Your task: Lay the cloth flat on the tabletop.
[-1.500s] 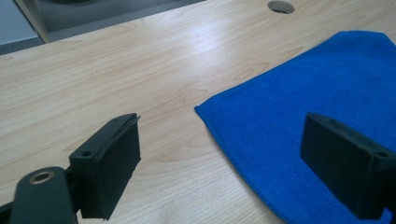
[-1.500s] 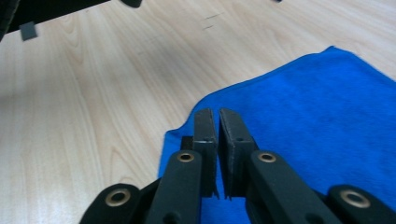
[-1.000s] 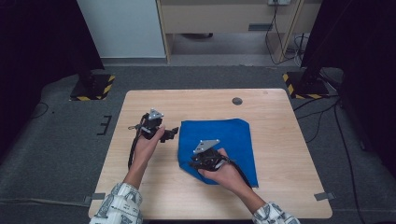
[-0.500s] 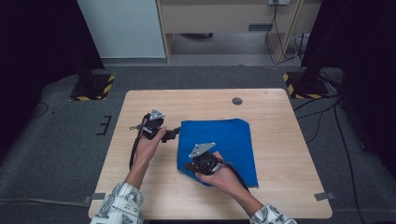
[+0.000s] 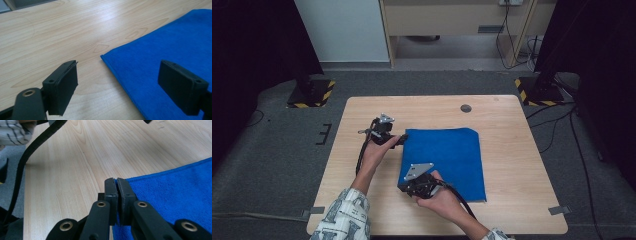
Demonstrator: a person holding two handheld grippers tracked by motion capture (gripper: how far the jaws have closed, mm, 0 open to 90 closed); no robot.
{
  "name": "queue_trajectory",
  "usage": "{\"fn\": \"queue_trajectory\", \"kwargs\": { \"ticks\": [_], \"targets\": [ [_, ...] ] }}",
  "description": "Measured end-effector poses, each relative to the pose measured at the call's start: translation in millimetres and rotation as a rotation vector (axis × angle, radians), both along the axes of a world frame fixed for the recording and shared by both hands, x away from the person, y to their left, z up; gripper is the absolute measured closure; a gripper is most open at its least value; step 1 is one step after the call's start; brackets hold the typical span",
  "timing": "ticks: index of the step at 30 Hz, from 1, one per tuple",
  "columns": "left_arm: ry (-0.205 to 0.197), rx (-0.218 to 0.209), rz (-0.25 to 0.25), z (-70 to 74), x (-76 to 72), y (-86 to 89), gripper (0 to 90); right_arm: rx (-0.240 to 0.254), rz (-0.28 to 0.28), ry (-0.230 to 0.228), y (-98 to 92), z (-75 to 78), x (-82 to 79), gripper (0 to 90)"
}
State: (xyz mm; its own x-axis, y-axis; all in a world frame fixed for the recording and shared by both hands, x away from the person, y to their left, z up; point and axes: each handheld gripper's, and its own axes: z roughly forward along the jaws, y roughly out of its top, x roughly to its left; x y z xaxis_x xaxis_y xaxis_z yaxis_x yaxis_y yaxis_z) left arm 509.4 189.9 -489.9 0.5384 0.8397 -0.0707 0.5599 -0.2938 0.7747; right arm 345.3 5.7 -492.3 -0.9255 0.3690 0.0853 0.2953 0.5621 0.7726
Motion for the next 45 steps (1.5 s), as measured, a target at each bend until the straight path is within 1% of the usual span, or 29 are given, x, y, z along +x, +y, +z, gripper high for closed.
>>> {"fn": "queue_trajectory", "kwargs": {
  "ticks": [1, 2, 3, 4, 5, 7, 8, 9, 10, 11, 13, 17, 19, 24, 27, 28, 31, 34, 35, 37, 38, 40, 42, 45],
  "targets": [
    [0.005, 0.000, -0.002, -1.0, 3.0, -0.8, 16.4, 0.000, -0.002, -0.002, 0.8, -0.6, -0.3, 87.4],
    [-0.004, 0.000, -0.004, -2.1, 4.2, -0.9, 17.4, 0.002, -0.004, 0.003, 1.8, -1.4, -0.7, 87.4],
    [-0.012, -0.003, -0.002, -3.7, 5.7, -1.1, 20.3, 0.002, -0.005, 0.003, 2.3, -1.9, -0.9, 87.3],
    [-0.001, 0.002, -0.004, -5.1, 8.3, -1.4, 22.0, 0.001, -0.005, 0.002, 3.1, -2.5, -1.3, 87.3],
    [0.012, 0.014, -0.008, -6.9, 11.3, -1.8, 21.6, 0.001, -0.003, 0.005, 3.7, -2.9, -1.7, 87.3],
    [0.026, 0.026, -0.007, -11.1, 17.2, -3.4, 22.2, 0.001, -0.003, 0.005, 4.8, -3.7, -2.8, 87.3],
    [0.026, 0.026, -0.007, -11.1, 17.2, -3.4, 22.4, -0.001, -0.005, 0.001, 5.4, -4.1, -3.9, 87.3],
    [0.032, 0.030, -0.011, -14.0, 21.7, -6.1, 22.7, 0.000, -0.007, 0.002, 5.5, -4.0, -4.4, 87.2],
    [0.023, 0.031, -0.012, -15.7, 22.8, -7.4, 23.3, -0.003, -0.009, 0.000, 5.4, -3.7, -5.5, 87.2],
    [0.019, 0.029, -0.013, -17.1, 23.6, -8.5, 25.2, -0.002, -0.013, 0.001, 5.3, -3.5, -6.2, 87.2],
    [0.016, 0.037, -0.014, -21.8, 25.7, -10.7, 25.8, -0.003, -0.014, -0.002, 4.8, -3.3, -6.8, 87.2],
    [0.021, 0.065, -0.014, -31.7, 29.3, -13.7, 26.4, -0.001, -0.020, -0.003, 2.9, -3.6, -8.8, 87.2],
    [0.022, 0.064, -0.007, -34.7, 30.7, -13.7, 26.4, 0.002, -0.023, -0.001, 2.2, -4.5, -9.3, 87.2],
    [0.025, 0.082, -0.003, -40.2, 33.1, -13.0, 27.0, 0.002, -0.011, 0.004, 1.5, -7.0, -11.2, 87.2],
    [0.038, 0.091, -0.013, -44.3, 33.6, -15.4, 28.7, 0.002, -0.013, 0.004, 0.1, -8.3, -12.7, 87.2],
    [0.032, 0.090, -0.014, -44.5, 33.6, -16.3, 29.7, 0.001, -0.012, 0.003, -0.9, -8.4, -13.1, 87.2],
    [0.030, 0.084, -0.023, -43.5, 32.6, -18.8, 35.7, -0.001, -0.012, 0.002, -2.8, -8.4, -13.2, 87.2],
    [0.035, 0.091, -0.054, -41.2, 29.9, -23.2, 52.2, -0.004, -0.014, 0.001, -3.8, -7.8, -13.5, 87.1],
    [0.035, 0.098, -0.062, -40.4, 28.9, -25.3, 59.3, -0.003, -0.016, 0.001, -3.9, -7.6, -13.6, 87.2],
    [0.043, 0.096, -0.079, -39.4, 27.6, -28.7, 70.1, 0.000, -0.018, 0.002, -3.6, -7.6, -13.8, 87.2],
    [0.046, 0.096, -0.081, -39.1, 27.3, -29.5, 75.3, 0.000, -0.015, -0.001, -3.4, -7.8, -13.6, 87.2],
    [0.054, 0.094, -0.091, -38.2, 27.4, -31.0, 82.8, -0.001, -0.016, -0.001, -2.9, -8.1, -13.9, 87.2],
    [0.056, 0.092, -0.088, -36.7, 26.8, -31.9, 86.3, -0.003, -0.018, -0.001, -2.8, -7.8, -14.6, 87.2],
    [0.050, 0.081, -0.083, -32.3, 26.2, -30.9, 87.2, -0.002, -0.018, -0.004, -3.0, -6.3, -15.5, 87.2]
  ]
}}
